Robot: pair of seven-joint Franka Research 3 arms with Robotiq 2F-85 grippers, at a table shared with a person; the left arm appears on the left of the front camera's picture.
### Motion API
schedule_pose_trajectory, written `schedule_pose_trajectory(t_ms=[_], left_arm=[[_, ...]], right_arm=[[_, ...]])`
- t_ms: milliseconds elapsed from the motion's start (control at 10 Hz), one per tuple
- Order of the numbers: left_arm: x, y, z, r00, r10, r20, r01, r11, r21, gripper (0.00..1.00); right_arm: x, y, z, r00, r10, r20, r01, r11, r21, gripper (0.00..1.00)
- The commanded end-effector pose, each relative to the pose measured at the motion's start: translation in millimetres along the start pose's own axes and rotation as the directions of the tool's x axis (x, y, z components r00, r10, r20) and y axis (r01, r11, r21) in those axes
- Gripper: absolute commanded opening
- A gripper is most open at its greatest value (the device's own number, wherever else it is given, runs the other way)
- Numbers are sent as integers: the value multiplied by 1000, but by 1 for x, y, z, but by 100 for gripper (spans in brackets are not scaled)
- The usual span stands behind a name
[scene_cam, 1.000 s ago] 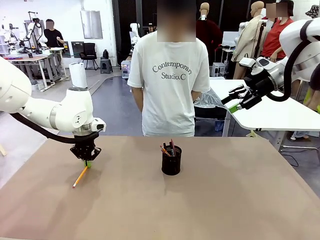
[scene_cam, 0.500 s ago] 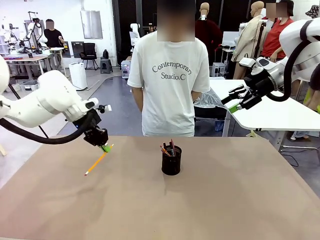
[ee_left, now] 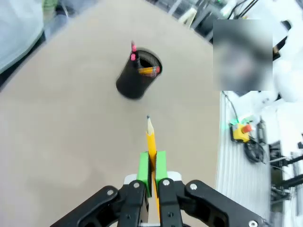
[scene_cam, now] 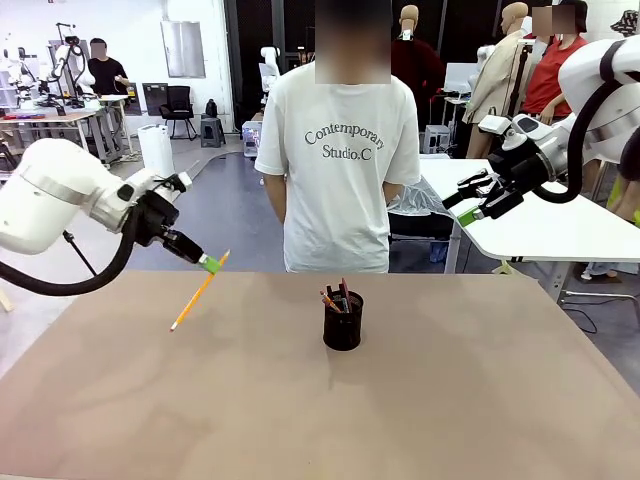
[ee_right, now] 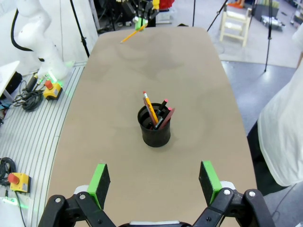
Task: Place the pens into the pen holder.
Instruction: Pick up a writing instrument from the table and place it into the Pen holder.
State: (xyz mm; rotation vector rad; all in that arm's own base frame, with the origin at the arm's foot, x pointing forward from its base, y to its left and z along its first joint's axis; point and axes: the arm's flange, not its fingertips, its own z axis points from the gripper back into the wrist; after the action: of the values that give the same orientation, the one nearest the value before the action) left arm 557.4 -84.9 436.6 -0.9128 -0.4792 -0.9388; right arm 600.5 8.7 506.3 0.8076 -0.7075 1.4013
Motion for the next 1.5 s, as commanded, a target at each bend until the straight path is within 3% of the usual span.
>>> schedule_pose_trajectory(t_ms=[0, 100, 500, 700, 1200, 1400], left_arm=[[-10, -10, 0, 977, -148, 154, 152, 988, -12, 0], [-8, -15, 3, 937, -240, 255, 241, 970, 27, 0], [-2, -23, 25, 834, -381, 399, 413, 911, 7, 0], [6, -20, 20, 861, -362, 357, 373, 927, 40, 0], [4, -19, 19, 858, -367, 359, 381, 924, 35, 0], [14, -4, -14, 774, -453, 443, 499, 866, 13, 0]], right_arm=[[3, -1, 0, 1000, 2, -4, -2, 1000, -2, 100], [3, -1, 0, 1000, 2, -4, -2, 1000, -2, 100], [3, -1, 0, 1000, 2, -4, -2, 1000, -2, 100], [3, -1, 0, 1000, 2, -4, -2, 1000, -2, 100], [3, -1, 0, 1000, 2, -4, -2, 1000, -2, 100], [3, -1, 0, 1000, 2, -4, -2, 1000, -2, 100]])
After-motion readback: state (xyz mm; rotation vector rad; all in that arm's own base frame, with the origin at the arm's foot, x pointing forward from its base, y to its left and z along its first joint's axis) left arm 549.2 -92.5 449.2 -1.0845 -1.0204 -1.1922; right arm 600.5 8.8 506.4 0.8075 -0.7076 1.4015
